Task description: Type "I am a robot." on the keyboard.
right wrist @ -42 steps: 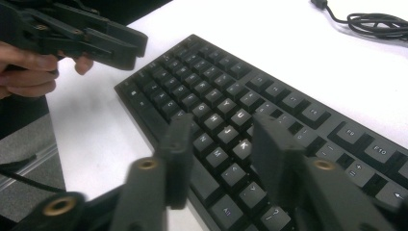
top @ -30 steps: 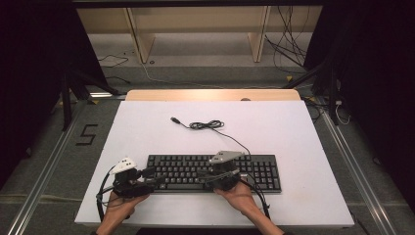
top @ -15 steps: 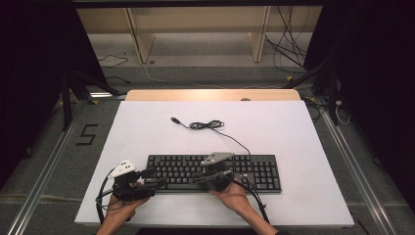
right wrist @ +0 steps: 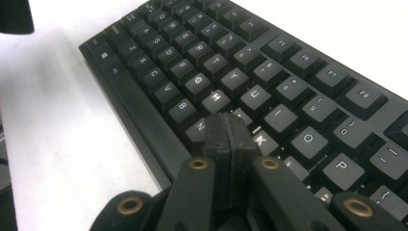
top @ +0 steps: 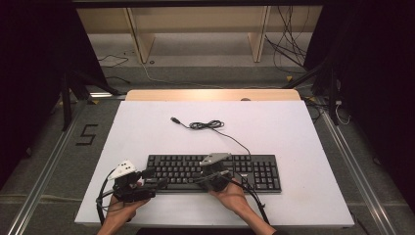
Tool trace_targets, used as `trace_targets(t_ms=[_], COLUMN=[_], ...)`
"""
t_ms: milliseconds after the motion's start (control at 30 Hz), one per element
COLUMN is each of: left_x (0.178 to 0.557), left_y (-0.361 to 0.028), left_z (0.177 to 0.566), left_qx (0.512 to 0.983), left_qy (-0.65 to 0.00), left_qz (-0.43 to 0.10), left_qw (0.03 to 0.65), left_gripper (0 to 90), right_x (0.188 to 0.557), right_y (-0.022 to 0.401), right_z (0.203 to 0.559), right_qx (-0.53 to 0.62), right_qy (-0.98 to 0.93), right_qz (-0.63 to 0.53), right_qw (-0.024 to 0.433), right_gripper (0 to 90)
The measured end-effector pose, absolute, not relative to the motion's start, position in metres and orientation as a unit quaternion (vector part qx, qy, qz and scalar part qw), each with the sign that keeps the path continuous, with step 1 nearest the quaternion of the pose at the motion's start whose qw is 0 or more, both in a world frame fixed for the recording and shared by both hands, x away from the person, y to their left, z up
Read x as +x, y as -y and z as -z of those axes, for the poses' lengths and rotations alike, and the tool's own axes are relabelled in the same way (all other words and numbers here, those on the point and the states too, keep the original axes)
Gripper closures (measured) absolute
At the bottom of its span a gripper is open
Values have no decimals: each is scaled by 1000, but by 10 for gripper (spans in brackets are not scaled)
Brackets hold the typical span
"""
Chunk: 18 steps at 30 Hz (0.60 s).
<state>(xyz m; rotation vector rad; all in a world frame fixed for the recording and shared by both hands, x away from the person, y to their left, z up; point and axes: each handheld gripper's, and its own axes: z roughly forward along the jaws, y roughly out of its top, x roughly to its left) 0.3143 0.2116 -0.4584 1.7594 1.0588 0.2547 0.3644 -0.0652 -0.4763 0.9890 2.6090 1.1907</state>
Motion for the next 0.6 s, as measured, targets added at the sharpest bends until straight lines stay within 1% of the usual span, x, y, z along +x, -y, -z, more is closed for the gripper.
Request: trace_targets(t_ms=[367, 500, 600], left_x=[314, 314, 314], left_y=[-212, -213, -214], left_z=[458, 458, 459], left_qx=[730, 730, 729], left_qy=[-441, -440, -442], left_qz=[-108, -109, -110], left_qw=[511, 511, 511], left_gripper=[286, 283, 282], right_x=[364, 364, 365], right_y=[64, 65, 68], right_z=[479, 479, 476], right_qx=[321, 329, 334], right_qy=[-863, -858, -850], right_qz=[-385, -390, -404], right_qw=[63, 57, 44], right_gripper=[900, 900, 880])
